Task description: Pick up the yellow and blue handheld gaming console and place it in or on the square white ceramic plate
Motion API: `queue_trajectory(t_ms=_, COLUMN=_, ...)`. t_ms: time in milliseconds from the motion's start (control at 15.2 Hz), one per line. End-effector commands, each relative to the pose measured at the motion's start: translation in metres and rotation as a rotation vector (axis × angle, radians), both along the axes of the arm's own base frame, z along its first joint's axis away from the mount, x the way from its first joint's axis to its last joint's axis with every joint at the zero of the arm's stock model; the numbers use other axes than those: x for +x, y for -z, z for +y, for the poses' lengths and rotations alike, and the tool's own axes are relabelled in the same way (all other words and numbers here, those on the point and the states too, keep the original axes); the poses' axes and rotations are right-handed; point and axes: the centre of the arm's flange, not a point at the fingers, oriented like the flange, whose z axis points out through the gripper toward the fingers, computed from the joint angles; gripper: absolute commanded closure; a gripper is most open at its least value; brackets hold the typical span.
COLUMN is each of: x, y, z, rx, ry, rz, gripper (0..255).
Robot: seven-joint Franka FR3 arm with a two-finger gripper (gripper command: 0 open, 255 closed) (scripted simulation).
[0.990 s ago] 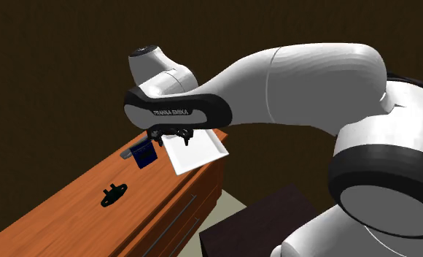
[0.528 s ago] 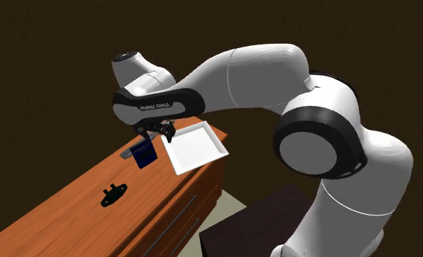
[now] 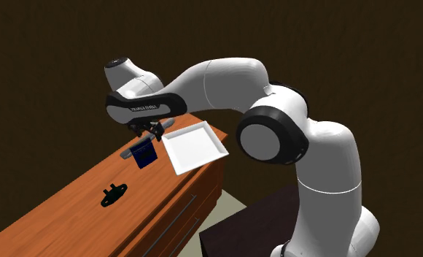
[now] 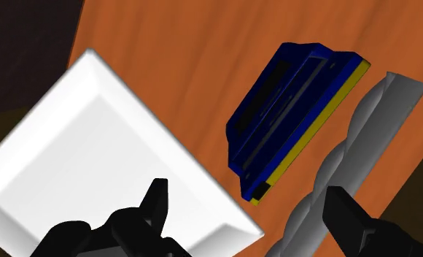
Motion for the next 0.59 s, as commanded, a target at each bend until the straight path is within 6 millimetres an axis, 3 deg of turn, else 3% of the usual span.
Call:
queue_trajectory(t_ms=0, x=0.002, y=0.011, z=0.000, rx=0.000, ry=0.003, rz=-0.001, gripper=0)
queue_trajectory(t_ms=264, x=0.001, y=0.030, z=-0.001, rx=0.000, ry=0.003, rz=-0.001, gripper=0)
queue_trajectory(t_ms=528, x=0.001, y=0.030, z=-0.001, rx=0.000, ry=0.003, rz=-0.001, gripper=0)
